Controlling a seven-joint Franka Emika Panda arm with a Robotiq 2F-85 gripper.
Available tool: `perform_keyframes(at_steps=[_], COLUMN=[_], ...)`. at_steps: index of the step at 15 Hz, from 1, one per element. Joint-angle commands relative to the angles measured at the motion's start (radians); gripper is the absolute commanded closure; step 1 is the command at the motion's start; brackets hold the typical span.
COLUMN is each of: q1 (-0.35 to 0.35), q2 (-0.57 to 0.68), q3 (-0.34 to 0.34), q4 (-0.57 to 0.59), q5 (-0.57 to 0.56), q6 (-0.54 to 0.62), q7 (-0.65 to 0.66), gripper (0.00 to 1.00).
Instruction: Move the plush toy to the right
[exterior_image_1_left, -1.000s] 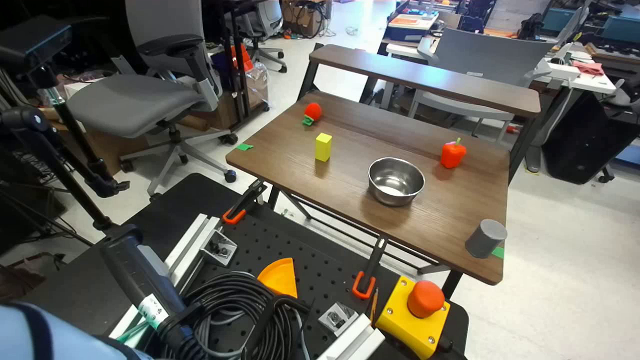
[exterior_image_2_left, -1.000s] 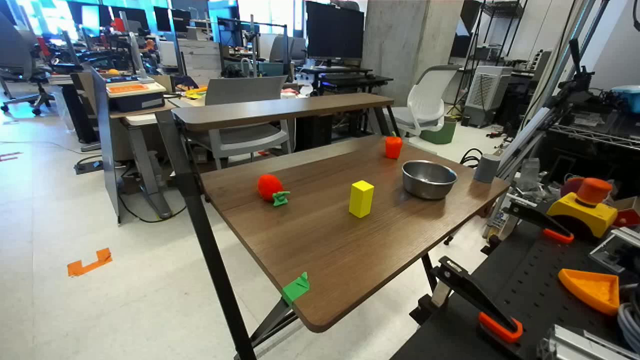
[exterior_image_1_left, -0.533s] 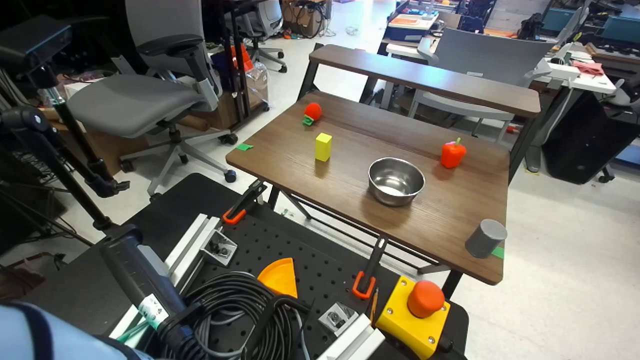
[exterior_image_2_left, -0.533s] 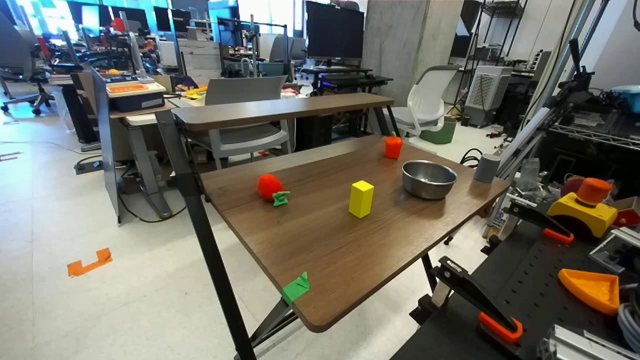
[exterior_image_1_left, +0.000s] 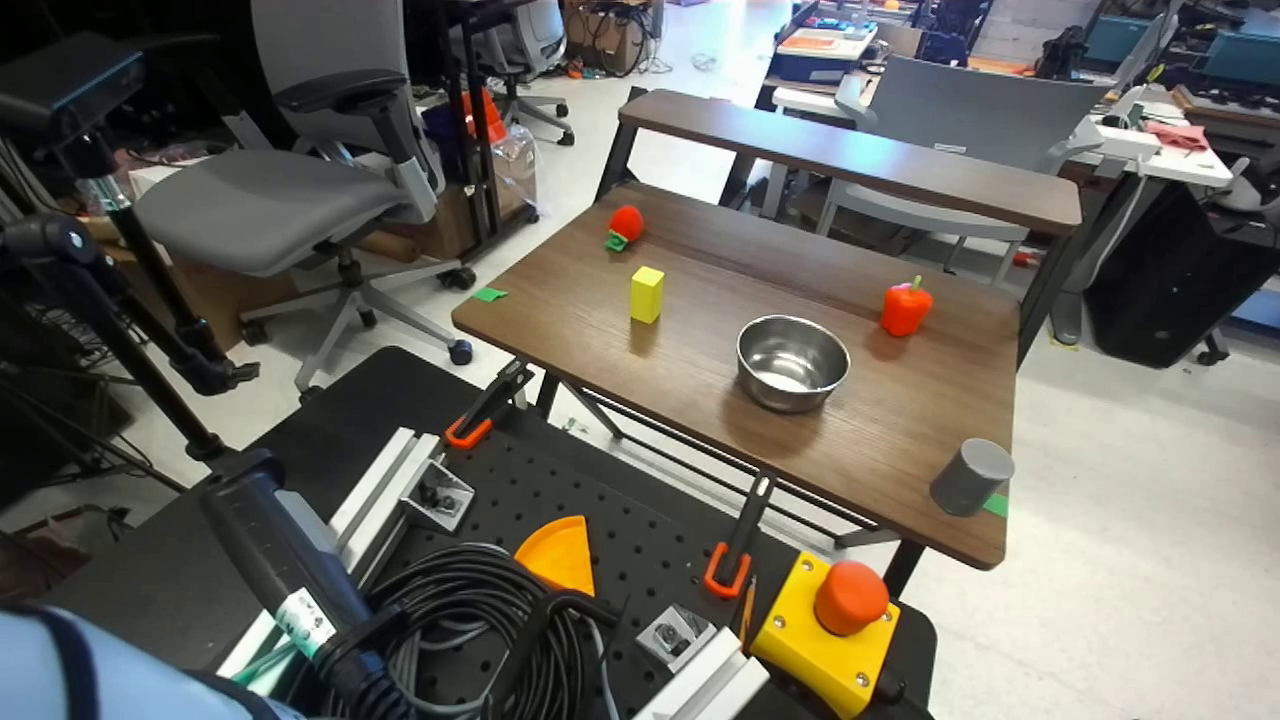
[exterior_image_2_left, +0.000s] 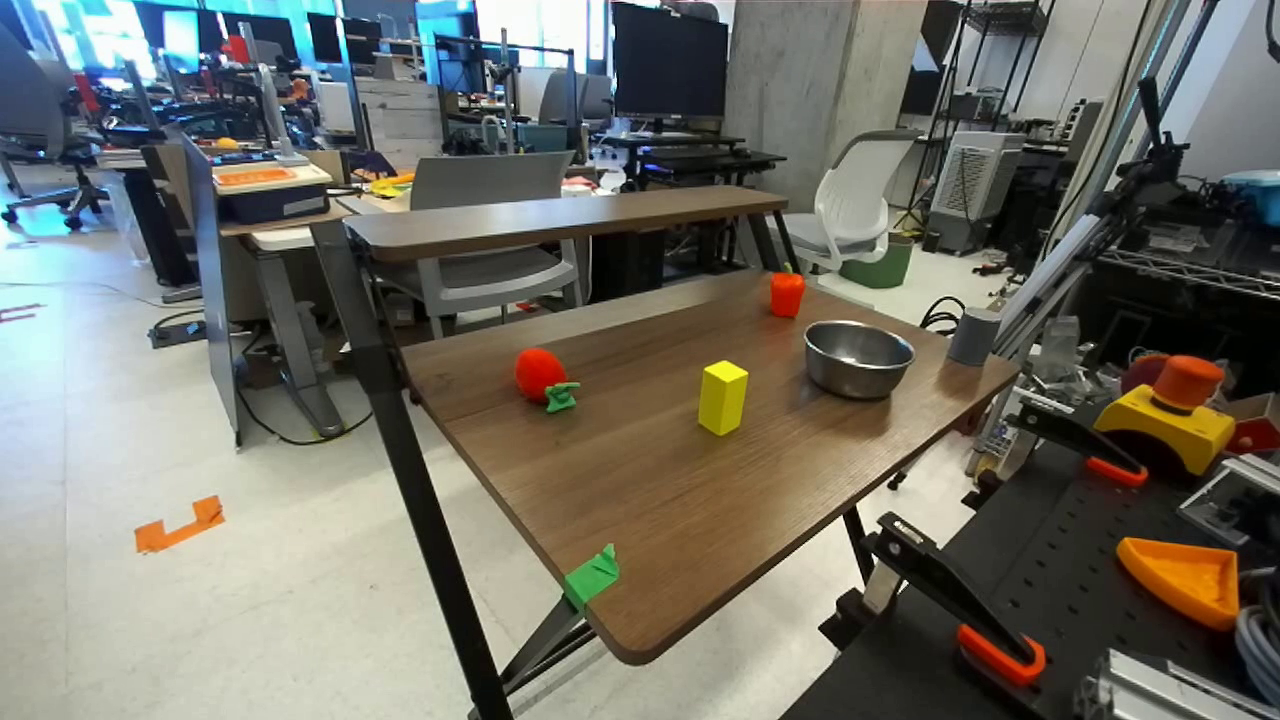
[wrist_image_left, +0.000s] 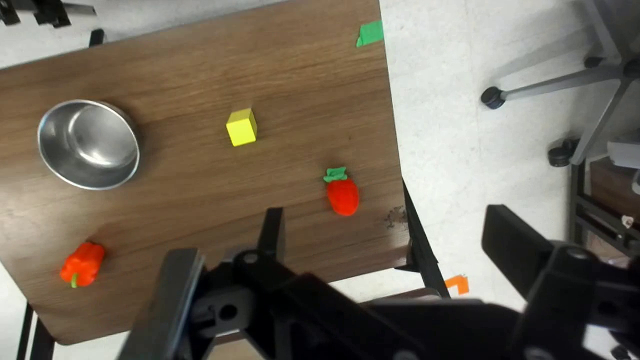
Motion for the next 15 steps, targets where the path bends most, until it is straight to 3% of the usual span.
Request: perform_keyframes(at_steps=[1, 4, 9, 15], q1=[0.024, 0.068, 0.158, 0.241], q2=[0.25, 0.439, 0.728, 1.013], q3=[-0.016, -0.066, -0.148, -0.214], q4=[0.211, 0.378, 0.649, 0.937], q5=[-0.115, -0.178, -0.172, -0.158], q6=[0.068, 0.091, 0.053, -0.058], q7=[0.091, 0.141, 0.125, 0.107], gripper=[0.0, 0.0, 0.0, 0.0])
